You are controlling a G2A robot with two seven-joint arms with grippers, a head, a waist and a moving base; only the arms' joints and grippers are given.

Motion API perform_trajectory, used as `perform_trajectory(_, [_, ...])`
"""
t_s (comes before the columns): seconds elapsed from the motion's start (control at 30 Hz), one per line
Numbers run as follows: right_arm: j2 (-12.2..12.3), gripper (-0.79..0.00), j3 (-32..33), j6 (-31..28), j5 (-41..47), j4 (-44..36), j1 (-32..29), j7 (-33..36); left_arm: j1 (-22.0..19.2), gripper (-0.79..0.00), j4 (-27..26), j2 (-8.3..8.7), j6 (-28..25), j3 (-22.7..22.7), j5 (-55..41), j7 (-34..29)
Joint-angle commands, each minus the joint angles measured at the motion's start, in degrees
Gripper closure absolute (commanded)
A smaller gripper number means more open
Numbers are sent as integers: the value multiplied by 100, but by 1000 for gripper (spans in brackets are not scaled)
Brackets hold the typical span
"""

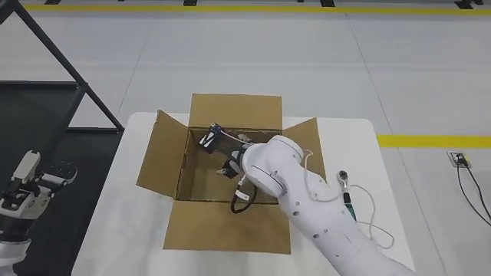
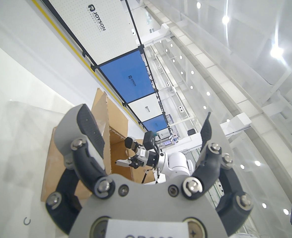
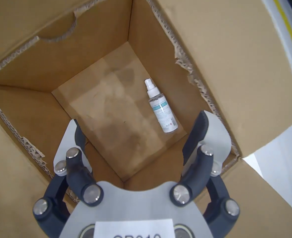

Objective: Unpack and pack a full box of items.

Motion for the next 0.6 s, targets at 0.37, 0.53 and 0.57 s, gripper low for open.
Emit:
perform_trajectory(0.37, [-44, -785, -64, -48, 172, 334, 119, 134, -146, -785, -62, 19, 106, 133, 203, -80])
perform_trajectory(0.53, [-110, -785, -150, 95, 233, 745, 153, -56, -148, -785, -47, 20, 115, 132, 203, -83])
perform_trajectory(0.57, [-135, -785, -155, 50, 345, 898, 226, -63, -143, -785, -34, 19, 112, 119, 199, -77])
